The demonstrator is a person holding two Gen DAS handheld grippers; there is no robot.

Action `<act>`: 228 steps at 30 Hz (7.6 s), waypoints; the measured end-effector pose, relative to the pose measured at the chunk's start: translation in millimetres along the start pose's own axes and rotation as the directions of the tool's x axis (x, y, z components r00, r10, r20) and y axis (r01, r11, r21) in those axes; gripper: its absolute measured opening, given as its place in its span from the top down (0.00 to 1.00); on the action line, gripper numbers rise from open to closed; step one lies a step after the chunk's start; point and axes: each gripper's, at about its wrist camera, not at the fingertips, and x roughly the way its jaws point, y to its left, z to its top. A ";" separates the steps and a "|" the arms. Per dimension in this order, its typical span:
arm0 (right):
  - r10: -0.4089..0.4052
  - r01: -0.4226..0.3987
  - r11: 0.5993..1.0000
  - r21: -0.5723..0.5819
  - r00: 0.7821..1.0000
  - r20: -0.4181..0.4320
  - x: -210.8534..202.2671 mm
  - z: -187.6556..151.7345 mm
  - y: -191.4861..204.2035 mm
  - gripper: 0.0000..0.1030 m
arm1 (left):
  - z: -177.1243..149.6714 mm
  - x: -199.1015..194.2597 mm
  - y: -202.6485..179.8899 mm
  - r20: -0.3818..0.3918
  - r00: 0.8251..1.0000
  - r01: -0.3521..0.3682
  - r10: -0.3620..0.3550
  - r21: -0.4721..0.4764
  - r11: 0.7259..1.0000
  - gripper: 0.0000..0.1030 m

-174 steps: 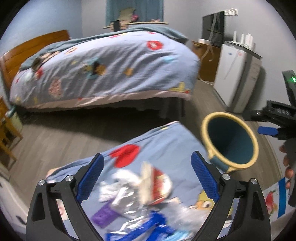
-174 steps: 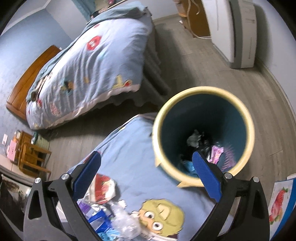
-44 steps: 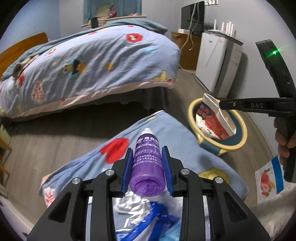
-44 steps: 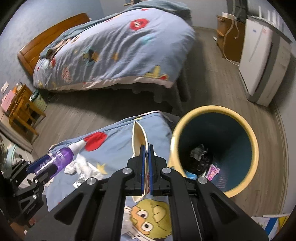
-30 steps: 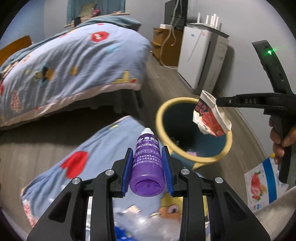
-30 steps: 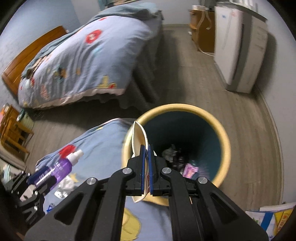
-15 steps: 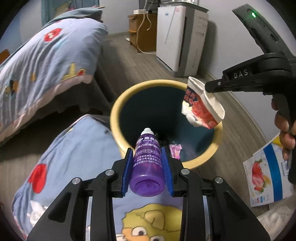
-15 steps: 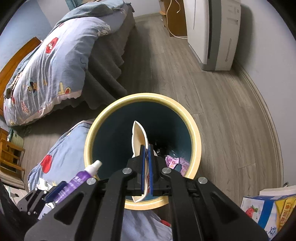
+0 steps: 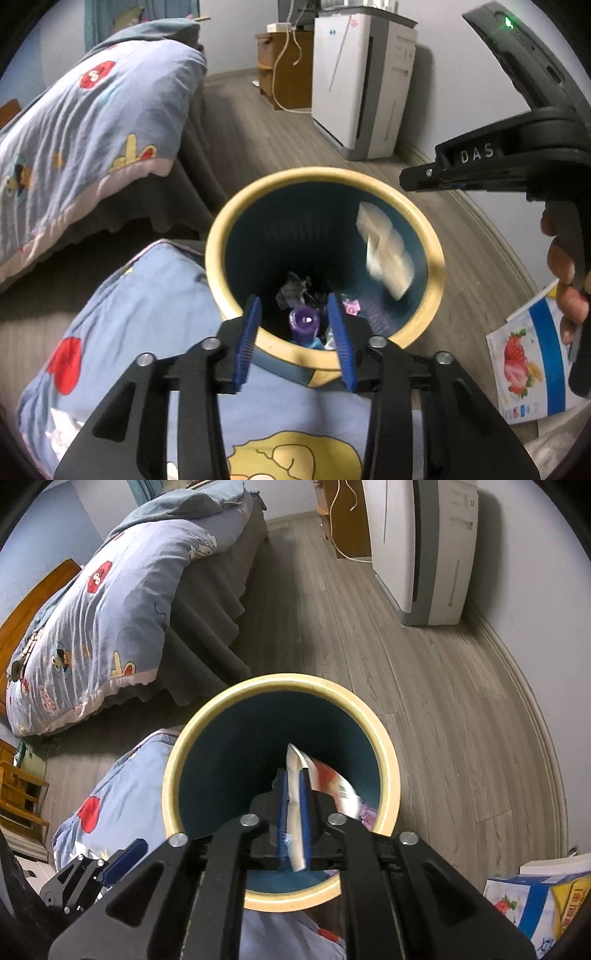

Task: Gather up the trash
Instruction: 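Carry the purple bottle and paper cup over the bin and release the cup, then grasp the blue wipes packet with the left tool while the right tool grasps the clear plastic bag, then carry the wipes packet and plastic bag over the bin and open both tools, then grasp the blue crumpled cloth with the left tool while the right tool grasps the foil blister packet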

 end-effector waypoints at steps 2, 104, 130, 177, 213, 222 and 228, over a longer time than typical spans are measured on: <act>0.000 0.000 1.000 -0.004 1.000 0.007 -1.8 0.4 2.9 0.70 | 0.2 -4.0 3.1 0.005 1.000 -0.005 0.005 -0.008 1.000 0.54; 0.193 -0.246 0.897 -0.368 0.965 -0.175 -48.4 -132.1 210.4 0.81 | -139.9 -182.1 140.9 -0.038 0.994 -0.104 0.100 -0.129 0.986 0.92; 0.131 -0.128 0.963 -0.236 0.991 -0.002 -68.1 -28.1 79.0 0.82 | -48.8 -160.2 103.8 0.116 0.989 -0.074 0.093 -0.158 0.985 0.92; 0.014 -0.010 0.999 0.044 0.996 -0.088 10.2 -5.6 -35.4 0.57 | 8.0 -3.7 -0.4 0.030 0.998 -0.051 0.051 -0.003 0.999 0.75; 0.108 -0.115 0.982 -0.149 0.993 -0.055 -57.8 -69.5 86.1 0.06 | -87.9 -166.8 108.9 0.040 0.952 -0.289 0.304 -0.209 0.934 0.10; 0.129 -0.152 0.961 -0.231 0.985 -0.112 -64.2 -123.2 141.7 0.06 | -168.1 -197.1 138.2 -0.067 0.945 -0.325 0.321 -0.325 0.888 0.10; 0.102 -0.145 0.950 -0.278 0.981 -0.166 -57.1 -164.6 169.8 0.06 | -212.5 -198.3 146.7 -0.147 0.944 -0.331 0.297 -0.390 0.859 0.10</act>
